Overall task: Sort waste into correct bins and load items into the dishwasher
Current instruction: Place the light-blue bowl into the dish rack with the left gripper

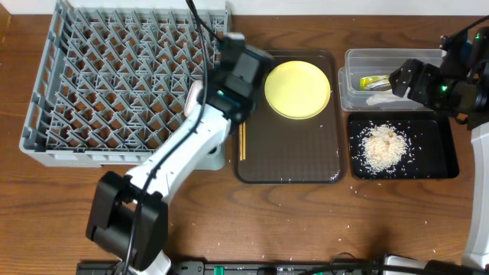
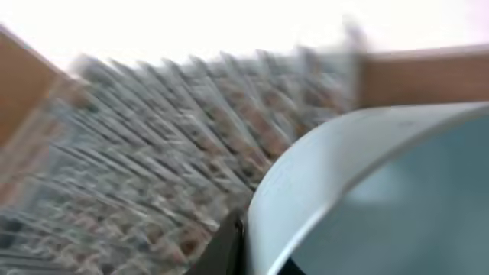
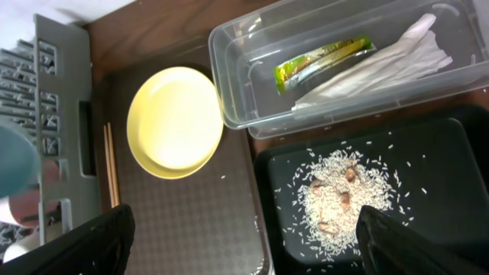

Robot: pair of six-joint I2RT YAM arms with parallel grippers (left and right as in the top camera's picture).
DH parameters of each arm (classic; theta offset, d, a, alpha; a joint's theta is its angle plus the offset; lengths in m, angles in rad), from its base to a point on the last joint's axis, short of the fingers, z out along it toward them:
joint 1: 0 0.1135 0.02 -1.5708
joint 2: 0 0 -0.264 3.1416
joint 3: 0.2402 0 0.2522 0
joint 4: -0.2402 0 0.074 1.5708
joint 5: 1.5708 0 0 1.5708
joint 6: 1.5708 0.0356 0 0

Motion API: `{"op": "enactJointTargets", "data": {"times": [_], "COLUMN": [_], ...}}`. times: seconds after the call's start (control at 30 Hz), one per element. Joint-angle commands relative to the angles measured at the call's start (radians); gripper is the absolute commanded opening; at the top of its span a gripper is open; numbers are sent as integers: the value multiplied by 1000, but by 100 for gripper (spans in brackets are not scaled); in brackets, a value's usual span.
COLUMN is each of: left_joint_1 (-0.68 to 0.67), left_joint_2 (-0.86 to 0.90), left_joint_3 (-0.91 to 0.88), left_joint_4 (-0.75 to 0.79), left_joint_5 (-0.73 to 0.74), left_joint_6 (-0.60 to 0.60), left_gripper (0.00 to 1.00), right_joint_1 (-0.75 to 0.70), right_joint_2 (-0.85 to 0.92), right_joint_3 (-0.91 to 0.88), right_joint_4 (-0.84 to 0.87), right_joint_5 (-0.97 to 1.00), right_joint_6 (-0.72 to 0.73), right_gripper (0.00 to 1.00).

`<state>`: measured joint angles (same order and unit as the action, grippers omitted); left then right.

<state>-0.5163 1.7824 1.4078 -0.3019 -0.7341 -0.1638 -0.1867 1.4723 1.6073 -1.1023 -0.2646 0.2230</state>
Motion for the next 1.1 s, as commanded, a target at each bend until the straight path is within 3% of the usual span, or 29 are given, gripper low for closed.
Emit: {"op": "enactJointTargets", "data": {"times": [0.0,0.2,0.5,1.07], "left_joint_1": [53,114,153,166], "left_joint_2": [40,115,275,364], "left_joint_3": [4,4,4,4], "left_joint_4": [133,399,645,709], "left_joint_5": [-289,-417,-509,-471], "left_joint_6": [236,452,564,563], "left_gripper": [7,7,8,8], "right_joint_1": [-2,-2,-2,-1], "right_joint_2": [0,0,0,13], "right_joint_3": [14,14,14,14], "right_joint_4": [2,2,3,2], "right_joint_5": [-2,-2,-1,-2], "right_joint_6": [-3,-3,-3,-3], "right_gripper": [91,91,91,91]}}
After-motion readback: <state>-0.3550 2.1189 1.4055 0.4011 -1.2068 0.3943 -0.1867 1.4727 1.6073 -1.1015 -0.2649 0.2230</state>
